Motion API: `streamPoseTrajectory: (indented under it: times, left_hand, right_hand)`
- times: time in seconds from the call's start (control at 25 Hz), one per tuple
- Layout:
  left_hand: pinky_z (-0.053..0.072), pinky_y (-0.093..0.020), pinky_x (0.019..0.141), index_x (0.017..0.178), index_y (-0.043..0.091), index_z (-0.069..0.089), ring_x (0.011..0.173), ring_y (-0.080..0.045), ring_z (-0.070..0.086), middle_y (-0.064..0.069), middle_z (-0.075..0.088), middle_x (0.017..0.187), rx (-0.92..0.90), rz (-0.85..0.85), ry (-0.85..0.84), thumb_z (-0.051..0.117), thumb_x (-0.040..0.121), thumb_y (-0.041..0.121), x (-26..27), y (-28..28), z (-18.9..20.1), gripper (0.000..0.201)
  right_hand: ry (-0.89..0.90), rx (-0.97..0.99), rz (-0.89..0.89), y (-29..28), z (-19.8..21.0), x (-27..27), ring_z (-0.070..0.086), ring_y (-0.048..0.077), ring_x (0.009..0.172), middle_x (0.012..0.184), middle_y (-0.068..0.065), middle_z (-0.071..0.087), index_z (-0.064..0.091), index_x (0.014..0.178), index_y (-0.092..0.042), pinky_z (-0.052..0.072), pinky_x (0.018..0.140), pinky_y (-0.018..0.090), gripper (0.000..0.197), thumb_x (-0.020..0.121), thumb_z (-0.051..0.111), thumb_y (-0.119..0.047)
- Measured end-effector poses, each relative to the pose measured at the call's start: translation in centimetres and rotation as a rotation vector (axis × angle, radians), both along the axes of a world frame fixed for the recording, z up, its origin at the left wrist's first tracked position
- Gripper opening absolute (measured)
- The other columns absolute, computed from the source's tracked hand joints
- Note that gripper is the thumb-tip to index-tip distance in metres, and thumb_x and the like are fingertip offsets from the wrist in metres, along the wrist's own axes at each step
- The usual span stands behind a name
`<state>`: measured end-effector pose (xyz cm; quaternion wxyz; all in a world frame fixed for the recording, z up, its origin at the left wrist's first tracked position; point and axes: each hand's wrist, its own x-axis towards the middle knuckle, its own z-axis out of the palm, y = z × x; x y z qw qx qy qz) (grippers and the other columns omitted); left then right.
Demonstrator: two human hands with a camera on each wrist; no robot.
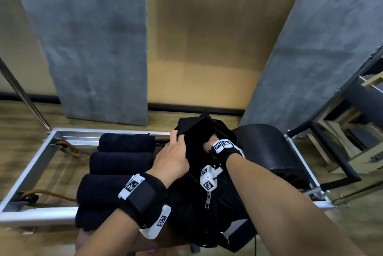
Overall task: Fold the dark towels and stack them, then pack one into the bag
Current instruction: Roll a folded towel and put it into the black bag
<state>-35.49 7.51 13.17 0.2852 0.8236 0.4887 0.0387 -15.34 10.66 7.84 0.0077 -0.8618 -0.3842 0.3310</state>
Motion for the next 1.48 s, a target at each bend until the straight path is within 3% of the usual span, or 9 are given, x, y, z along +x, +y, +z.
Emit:
streamPoseTrajectory:
  times: [0.12,0.28,0.48,0.72,0.84,0.96,1.12,1.28,1.48]
  left_hand:
    - [0.043,-0.037,0.070,0.151,0.015,0.033,0.093,-0.029,0.055,-0.002,0.011,0.160,-0.001,0.001,0.011,0.056,0.091,0.002,0.3,0.1,-0.4,0.066]
    - [0.039,-0.035,0.069,0.156,0.017,0.027,0.091,-0.029,0.051,-0.002,0.009,0.162,0.016,-0.004,0.026,0.055,0.092,0.004,0.7,0.0,-1.0,0.072]
    - [0.042,-0.034,0.070,0.160,0.018,0.022,0.092,-0.025,0.053,0.004,0.002,0.164,0.006,0.030,0.035,0.054,0.092,0.005,0.4,0.2,-1.4,0.075]
    - [0.044,-0.034,0.070,0.163,0.016,0.018,0.094,-0.025,0.056,0.002,0.000,0.164,0.053,0.076,0.061,0.054,0.094,0.005,0.0,-0.4,-1.5,0.079]
    - [0.045,-0.035,0.076,0.163,0.016,0.018,0.109,-0.027,0.056,0.001,0.001,0.165,0.075,0.087,0.063,0.055,0.094,0.004,-0.3,-0.7,-1.7,0.078]
    - [0.044,-0.035,0.076,0.162,0.017,0.019,0.115,-0.027,0.054,0.003,0.003,0.165,0.075,0.098,0.055,0.055,0.094,0.003,-0.5,-0.7,-1.7,0.078]
    - [0.043,-0.033,0.077,0.163,0.018,0.018,0.120,-0.026,0.052,0.006,0.000,0.164,0.075,0.076,0.060,0.058,0.093,0.002,-0.1,-1.1,-1.8,0.082]
    - [0.042,-0.034,0.077,0.163,0.019,0.017,0.123,-0.027,0.051,0.006,-0.001,0.165,0.071,0.050,0.076,0.060,0.091,0.002,0.4,-1.7,-1.9,0.085]
    - [0.043,-0.034,0.076,0.162,0.019,0.017,0.120,-0.027,0.051,0.005,0.000,0.164,0.064,0.025,0.074,0.060,0.091,0.003,0.7,-2.2,-1.8,0.085]
  right_hand:
    - [-0.063,0.019,0.088,0.1,-1.4,0.2,0.060,0.039,0.121,0.132,0.020,0.061,0.057,0.135,-0.005,0.050,0.104,0.049,0.037,0.100,0.057,-0.018]
    - [0.048,0.217,-0.095,0.2,-2.2,0.5,0.062,0.033,0.095,0.124,0.020,0.064,0.056,0.100,-0.006,0.048,0.080,0.037,0.014,0.095,0.065,-0.016]
    - [0.196,0.047,-0.112,0.4,-4.1,-0.5,0.055,0.036,0.132,0.146,0.017,0.055,0.043,0.150,-0.005,0.041,0.090,0.034,0.072,0.098,0.065,-0.050]
    - [0.193,0.088,-0.098,0.5,-4.5,-1.4,0.061,0.036,0.125,0.138,0.018,0.062,0.047,0.147,-0.004,0.047,0.097,0.036,0.069,0.098,0.065,-0.049]
    - [0.258,0.210,-0.210,0.7,-4.1,-0.7,0.052,0.034,0.137,0.150,0.019,0.052,0.038,0.153,-0.003,0.042,0.112,0.034,0.061,0.102,0.064,-0.023]
    - [0.367,0.359,-0.329,0.5,-4.2,-0.2,0.046,0.032,0.142,0.155,0.018,0.046,0.040,0.154,-0.004,0.038,0.109,0.026,0.053,0.103,0.056,-0.004]
    - [0.386,0.246,-0.249,0.0,-4.1,-1.2,0.049,0.036,0.139,0.151,0.019,0.050,0.033,0.158,-0.006,0.039,0.109,0.031,0.066,0.102,0.064,-0.021]
    - [0.110,0.024,-0.033,0.2,-3.2,-0.5,0.050,0.036,0.139,0.153,0.018,0.049,0.031,0.157,-0.005,0.041,0.111,0.038,0.082,0.097,0.068,-0.046]
    - [0.184,0.143,-0.102,0.1,-4.1,-1.2,0.058,0.038,0.130,0.143,0.019,0.058,0.042,0.146,-0.006,0.048,0.109,0.045,0.078,0.090,0.076,-0.048]
